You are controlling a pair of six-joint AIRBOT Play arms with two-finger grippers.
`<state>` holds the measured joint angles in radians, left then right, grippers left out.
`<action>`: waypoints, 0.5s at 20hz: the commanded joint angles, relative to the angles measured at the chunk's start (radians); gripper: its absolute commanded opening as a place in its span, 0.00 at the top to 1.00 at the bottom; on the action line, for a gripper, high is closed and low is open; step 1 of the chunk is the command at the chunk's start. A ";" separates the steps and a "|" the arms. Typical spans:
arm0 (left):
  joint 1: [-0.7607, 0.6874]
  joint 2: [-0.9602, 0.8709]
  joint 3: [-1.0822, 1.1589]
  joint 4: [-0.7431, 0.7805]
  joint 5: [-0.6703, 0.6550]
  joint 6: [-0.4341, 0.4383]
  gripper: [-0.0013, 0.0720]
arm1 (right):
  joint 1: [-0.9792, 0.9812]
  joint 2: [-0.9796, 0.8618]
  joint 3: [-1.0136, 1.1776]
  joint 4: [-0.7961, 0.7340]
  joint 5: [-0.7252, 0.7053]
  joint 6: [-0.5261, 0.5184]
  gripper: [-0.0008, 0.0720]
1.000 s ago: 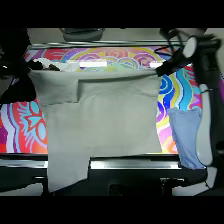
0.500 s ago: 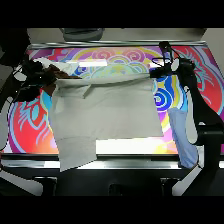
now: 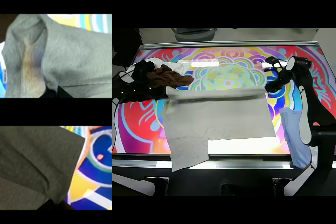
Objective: Fold the shirts.
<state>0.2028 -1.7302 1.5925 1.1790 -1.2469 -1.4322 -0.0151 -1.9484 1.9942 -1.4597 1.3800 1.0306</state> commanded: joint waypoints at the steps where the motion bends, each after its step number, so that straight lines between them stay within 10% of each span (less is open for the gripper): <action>1: 0.002 -0.025 -0.057 0.045 -0.138 -0.018 0.95 | 0.000 -0.056 0.000 0.032 0.150 -0.025 0.93; 9: -0.005 -0.070 -0.058 0.025 -0.151 -0.056 0.94 | 0.000 -0.101 0.000 0.166 0.216 0.010 0.92; 10: 0.003 -0.069 -0.053 0.003 -0.152 -0.056 0.81 | -0.001 -0.091 0.000 0.169 0.210 0.013 0.83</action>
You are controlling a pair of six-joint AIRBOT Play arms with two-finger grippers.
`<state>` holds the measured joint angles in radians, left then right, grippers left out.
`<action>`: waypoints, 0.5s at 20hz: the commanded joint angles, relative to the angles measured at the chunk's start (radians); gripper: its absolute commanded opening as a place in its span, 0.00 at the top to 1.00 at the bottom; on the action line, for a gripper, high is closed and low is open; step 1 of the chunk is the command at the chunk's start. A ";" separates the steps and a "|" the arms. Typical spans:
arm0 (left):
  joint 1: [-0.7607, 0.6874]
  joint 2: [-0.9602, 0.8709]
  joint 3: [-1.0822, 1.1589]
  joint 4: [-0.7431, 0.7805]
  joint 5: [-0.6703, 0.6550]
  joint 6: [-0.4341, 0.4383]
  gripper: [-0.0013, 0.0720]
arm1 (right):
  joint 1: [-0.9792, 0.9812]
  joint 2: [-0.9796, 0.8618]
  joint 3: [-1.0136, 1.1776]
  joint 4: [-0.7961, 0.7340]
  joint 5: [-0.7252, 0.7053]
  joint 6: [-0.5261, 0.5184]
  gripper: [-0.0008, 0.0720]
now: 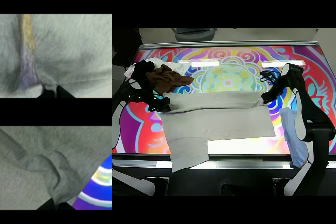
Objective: Fold the shirts.
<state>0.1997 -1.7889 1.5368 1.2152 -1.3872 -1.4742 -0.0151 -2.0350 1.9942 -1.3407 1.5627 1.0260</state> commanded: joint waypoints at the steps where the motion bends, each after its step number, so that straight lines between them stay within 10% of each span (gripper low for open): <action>1: 0.018 -0.005 0.017 -0.063 -0.021 -0.014 0.58 | -0.003 0.013 0.000 0.046 0.028 0.009 0.53; 6: 0.110 0.089 0.065 -0.085 -0.182 0.008 0.42 | -0.185 0.137 0.000 0.085 0.296 0.000 0.34; 10: 0.122 0.289 -0.357 -0.060 -0.121 0.039 0.42 | -0.279 0.269 -0.211 0.068 0.271 -0.036 0.31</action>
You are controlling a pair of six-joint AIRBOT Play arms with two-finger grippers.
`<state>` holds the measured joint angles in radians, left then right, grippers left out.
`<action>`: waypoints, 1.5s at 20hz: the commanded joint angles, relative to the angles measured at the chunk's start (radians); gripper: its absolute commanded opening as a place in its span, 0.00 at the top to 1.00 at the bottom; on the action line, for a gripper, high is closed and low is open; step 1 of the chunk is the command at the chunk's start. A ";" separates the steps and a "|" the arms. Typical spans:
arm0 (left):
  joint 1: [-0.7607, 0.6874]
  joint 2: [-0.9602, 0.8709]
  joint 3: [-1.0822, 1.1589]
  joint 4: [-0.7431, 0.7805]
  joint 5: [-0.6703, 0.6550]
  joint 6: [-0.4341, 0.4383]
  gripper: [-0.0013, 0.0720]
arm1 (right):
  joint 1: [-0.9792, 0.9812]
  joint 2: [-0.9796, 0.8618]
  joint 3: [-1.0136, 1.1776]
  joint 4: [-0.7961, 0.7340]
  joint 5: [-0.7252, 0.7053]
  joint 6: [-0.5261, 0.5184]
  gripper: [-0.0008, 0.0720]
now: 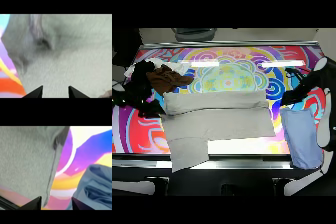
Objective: Fold the shirts.
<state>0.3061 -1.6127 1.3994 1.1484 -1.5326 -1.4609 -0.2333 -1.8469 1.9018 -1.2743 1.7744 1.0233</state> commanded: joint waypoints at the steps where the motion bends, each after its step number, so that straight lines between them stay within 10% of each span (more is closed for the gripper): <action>1: 0.016 0.172 -0.353 0.005 0.080 0.037 0.42 | -0.067 0.119 -0.207 0.008 0.020 -0.044 0.31; 14: 0.022 0.385 -0.815 -0.026 0.250 0.137 0.46 | -0.064 0.259 -0.528 0.043 -0.180 -0.100 0.30; 19: 0.005 0.386 -0.848 -0.031 0.308 0.135 0.95 | -0.051 0.311 -0.709 0.080 -0.216 -0.105 0.25; 30: 0.005 0.388 -0.816 -0.032 0.322 0.153 0.95 | -0.017 0.254 -0.832 0.087 -0.443 -0.006 0.33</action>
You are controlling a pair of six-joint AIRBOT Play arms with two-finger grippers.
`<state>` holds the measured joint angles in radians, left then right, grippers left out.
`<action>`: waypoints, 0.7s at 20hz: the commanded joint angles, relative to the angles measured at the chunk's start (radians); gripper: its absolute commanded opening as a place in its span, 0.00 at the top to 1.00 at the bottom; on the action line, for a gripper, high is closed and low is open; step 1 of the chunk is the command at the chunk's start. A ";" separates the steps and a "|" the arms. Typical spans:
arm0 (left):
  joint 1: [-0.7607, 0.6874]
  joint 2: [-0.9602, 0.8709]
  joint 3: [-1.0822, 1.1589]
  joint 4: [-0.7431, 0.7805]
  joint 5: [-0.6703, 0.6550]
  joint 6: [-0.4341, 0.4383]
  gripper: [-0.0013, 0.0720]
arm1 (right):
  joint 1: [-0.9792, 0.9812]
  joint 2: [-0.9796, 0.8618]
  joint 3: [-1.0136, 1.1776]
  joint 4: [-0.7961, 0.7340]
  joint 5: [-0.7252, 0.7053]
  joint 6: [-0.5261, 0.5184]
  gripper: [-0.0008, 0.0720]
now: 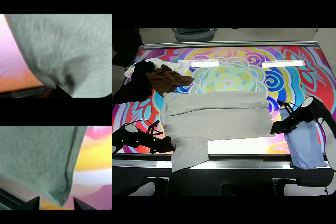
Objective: Fold the shirts.
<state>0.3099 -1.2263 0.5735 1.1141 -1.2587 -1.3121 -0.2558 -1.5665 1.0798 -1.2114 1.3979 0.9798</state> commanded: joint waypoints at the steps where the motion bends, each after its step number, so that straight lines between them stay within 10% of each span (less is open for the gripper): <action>1: 0.001 0.001 0.011 0.003 0.050 0.004 0.95 | 0.013 -0.039 -0.010 0.040 -0.067 0.038 0.40; 4: 0.001 0.001 0.010 0.003 0.075 0.004 0.95 | 0.036 -0.050 -0.010 0.033 -0.047 0.049 0.92; 14: 0.000 0.174 0.286 -0.051 0.064 0.021 0.96 | 0.037 0.113 0.252 0.026 -0.060 -0.072 0.93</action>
<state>0.3103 -1.0859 0.7647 1.0878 -1.1835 -1.2655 -0.2199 -1.4754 1.2263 -1.1950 1.3518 0.9043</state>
